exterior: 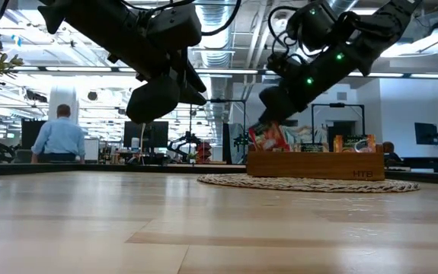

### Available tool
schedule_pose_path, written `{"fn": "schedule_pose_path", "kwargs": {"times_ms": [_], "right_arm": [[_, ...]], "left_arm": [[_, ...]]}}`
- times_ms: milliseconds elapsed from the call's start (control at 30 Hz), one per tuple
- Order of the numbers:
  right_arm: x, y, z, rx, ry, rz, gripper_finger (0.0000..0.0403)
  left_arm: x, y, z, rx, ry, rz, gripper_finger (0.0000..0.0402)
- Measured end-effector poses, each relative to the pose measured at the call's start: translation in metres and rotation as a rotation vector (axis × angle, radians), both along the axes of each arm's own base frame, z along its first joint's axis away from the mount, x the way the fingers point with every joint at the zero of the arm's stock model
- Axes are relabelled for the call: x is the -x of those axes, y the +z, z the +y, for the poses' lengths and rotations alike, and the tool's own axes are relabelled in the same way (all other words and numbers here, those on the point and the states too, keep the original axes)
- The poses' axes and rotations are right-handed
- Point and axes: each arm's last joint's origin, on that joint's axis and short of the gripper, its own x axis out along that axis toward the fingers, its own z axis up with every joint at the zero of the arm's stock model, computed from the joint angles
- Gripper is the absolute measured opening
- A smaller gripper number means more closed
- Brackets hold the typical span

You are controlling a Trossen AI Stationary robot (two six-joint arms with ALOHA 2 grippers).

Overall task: Pick & Place Tea
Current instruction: Put the red tea bag into the left section of the wooden organizer

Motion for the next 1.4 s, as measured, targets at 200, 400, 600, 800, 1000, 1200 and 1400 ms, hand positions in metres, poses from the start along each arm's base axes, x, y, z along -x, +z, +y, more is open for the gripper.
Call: {"fn": "schedule_pose_path", "kwargs": {"times_ms": [200, 400, 600, 800, 1000, 1200, 1400], "right_arm": [[-0.003, 0.004, 0.000, -0.020, 0.008, -0.076, 0.0003], [0.005, -0.010, 0.001, -0.034, -0.013, -0.061, 0.0001], [0.003, -0.002, -0.003, -0.025, -0.048, -0.113, 0.0006], [-0.007, 0.040, -0.035, -0.254, -0.070, -0.029, 0.0059], [-0.001, 0.065, -0.078, -0.581, -0.093, 0.137, 0.0137], [0.000, 0.052, -0.093, -0.761, -0.037, 0.172, 0.0157], [-0.009, 0.034, -0.088, -0.789, 0.028, 0.246, 0.0126]], "left_arm": [[0.000, 0.000, 0.000, 0.000, 0.000, 0.000, 0.0122], [0.000, 0.000, 0.000, 0.000, 0.000, 0.001, 0.0122], [0.000, 0.000, 0.000, -0.001, 0.000, 0.002, 0.0122], [-0.001, 0.000, -0.001, 0.017, -0.026, 0.002, 0.0122], [-0.001, 0.000, -0.001, 0.032, -0.044, 0.000, 0.0122], [-0.001, 0.000, -0.001, 0.035, -0.048, -0.001, 0.0122], [-0.001, 0.000, -0.001, 0.040, -0.055, -0.002, 0.0122]]}}
